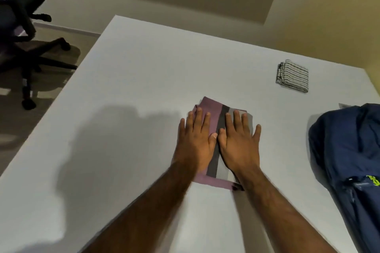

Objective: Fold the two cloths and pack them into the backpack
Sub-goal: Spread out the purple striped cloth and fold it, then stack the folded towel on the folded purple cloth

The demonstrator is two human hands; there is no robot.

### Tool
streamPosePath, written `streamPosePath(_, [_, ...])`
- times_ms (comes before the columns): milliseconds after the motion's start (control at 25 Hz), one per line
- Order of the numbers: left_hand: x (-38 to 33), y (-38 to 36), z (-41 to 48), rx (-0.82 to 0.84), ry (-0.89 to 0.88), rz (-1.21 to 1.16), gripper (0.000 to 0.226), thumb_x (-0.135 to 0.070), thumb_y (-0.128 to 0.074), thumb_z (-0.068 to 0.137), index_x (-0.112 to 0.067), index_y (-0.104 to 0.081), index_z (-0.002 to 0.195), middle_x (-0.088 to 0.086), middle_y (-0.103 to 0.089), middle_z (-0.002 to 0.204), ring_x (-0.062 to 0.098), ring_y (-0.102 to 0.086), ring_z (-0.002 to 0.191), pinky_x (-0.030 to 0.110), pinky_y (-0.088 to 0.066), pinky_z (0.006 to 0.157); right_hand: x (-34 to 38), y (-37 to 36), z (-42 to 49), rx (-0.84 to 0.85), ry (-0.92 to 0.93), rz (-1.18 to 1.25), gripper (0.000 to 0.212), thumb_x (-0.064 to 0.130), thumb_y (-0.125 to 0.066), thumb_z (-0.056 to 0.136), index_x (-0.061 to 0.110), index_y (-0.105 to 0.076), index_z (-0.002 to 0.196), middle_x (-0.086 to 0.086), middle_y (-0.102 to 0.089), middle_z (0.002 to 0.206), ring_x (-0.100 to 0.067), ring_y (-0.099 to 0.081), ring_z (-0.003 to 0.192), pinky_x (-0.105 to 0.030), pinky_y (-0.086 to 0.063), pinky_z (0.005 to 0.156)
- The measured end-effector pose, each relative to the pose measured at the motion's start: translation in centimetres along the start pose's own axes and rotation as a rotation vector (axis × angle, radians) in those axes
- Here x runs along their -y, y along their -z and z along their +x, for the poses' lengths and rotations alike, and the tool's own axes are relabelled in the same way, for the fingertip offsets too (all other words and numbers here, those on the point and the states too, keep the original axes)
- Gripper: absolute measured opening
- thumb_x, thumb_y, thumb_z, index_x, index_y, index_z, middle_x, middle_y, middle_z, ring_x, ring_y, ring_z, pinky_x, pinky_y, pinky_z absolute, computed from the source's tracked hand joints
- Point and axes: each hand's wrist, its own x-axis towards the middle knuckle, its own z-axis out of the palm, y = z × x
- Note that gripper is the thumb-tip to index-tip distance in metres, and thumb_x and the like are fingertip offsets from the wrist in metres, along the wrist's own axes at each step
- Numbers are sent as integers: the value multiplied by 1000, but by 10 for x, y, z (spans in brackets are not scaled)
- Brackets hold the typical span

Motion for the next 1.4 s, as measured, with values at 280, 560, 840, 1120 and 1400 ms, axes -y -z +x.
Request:
streamPosePath(280, [-6, -5, -1, 11, 5, -22, 64, -54, 5, 102, -28, 28, 156, -4, 36, 163, 16, 32, 150, 51, 6, 126, -18, 4, 0, 23, 129, 137, 69, 50, -8, 103, 15, -11, 162, -10, 0, 170, -28, 10, 156, -62, 3, 120])
streamPosePath(560, [-8, 1, 2, 29, 7, 17, 68, -59, 0, 102, -27, 19, 159, -6, 29, 166, 16, 25, 153, 58, 3, 125, -113, 19, 95, -66, 33, 216, 72, 60, -9, 103, 20, -1, 163, -4, 8, 170, -23, 10, 156, -56, 5, 123])
streamPosePath(840, [-95, 55, 92, -110, -123, 79, 84, -72, 24, 89, -26, 16, 160, -2, 30, 166, 20, 27, 153, 54, 14, 123, -226, 25, 188, 67, -235, 178, 74, 52, -25, 105, 11, 0, 161, -8, 4, 170, -29, 5, 156, -59, 0, 123])
streamPosePath(1120, [-154, 27, 215, -2, -274, 230, 81, -68, 5, 91, -29, 8, 162, 1, 19, 169, 24, 18, 155, 53, 16, 122, -220, 24, 181, 169, -187, 155, 73, 56, -23, 104, 16, -3, 162, -4, 3, 171, -27, 5, 156, -64, 4, 120])
streamPosePath(1400, [-163, -7, 224, 115, -341, 218, 72, -58, -12, 103, -25, 10, 162, 3, 17, 170, 27, 15, 156, 54, 7, 125, -204, 41, 130, -116, -145, 219, 31, 25, -43, 100, 10, -61, 120, -11, -65, 123, -30, -61, 108, -44, -46, 96])
